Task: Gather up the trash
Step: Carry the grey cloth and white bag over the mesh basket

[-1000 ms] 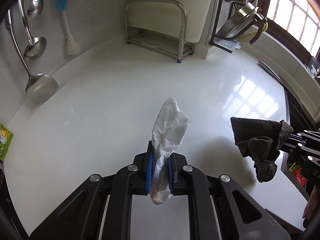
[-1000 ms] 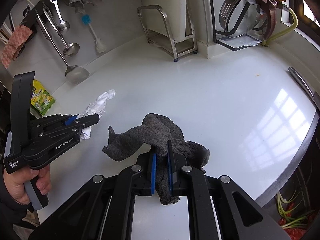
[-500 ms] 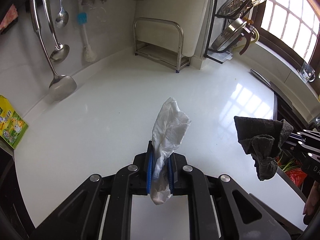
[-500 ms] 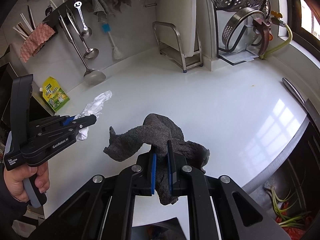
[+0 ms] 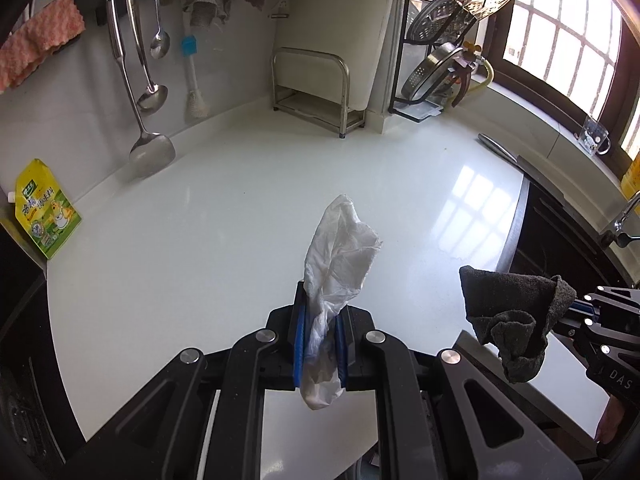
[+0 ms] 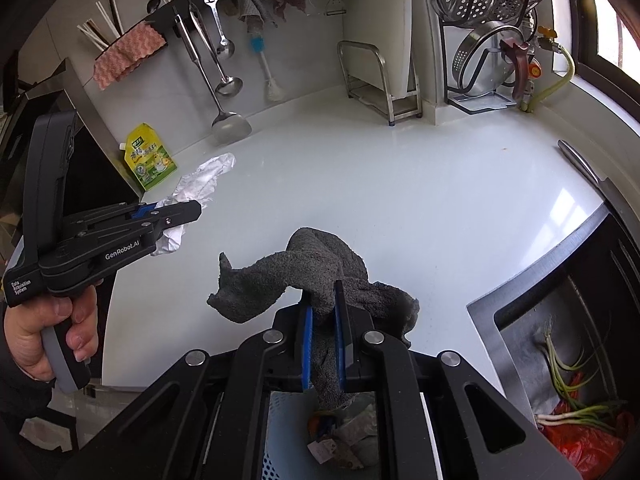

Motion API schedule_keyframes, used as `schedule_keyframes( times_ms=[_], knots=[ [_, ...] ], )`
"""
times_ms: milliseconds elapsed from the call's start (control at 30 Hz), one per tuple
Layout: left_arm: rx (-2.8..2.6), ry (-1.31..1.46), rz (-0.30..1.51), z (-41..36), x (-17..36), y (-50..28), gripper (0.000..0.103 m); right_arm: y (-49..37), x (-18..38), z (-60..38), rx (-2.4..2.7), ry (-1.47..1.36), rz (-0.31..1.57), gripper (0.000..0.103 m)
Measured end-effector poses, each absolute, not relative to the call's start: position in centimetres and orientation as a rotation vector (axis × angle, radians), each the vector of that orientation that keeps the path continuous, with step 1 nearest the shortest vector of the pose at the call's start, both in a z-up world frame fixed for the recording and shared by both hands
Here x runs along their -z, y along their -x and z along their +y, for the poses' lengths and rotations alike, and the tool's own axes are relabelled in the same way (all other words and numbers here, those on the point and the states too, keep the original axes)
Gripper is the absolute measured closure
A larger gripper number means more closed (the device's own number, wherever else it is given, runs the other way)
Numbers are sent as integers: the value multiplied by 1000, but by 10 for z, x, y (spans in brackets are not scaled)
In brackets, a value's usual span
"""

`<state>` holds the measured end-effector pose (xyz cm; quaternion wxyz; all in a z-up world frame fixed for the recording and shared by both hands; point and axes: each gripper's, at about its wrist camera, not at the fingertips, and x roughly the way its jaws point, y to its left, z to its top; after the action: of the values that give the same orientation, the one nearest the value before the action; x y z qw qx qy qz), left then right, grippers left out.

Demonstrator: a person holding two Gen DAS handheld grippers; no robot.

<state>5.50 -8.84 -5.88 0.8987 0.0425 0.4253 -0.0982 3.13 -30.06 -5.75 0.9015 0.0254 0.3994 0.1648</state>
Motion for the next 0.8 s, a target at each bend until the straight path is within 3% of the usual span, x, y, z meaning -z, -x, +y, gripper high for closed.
schedule_keyframes(
  times_ms=[800],
  knots=[
    [250,-78,982,-126,104,37,91,51,118,-317,-386,-80,958,94]
  ],
)
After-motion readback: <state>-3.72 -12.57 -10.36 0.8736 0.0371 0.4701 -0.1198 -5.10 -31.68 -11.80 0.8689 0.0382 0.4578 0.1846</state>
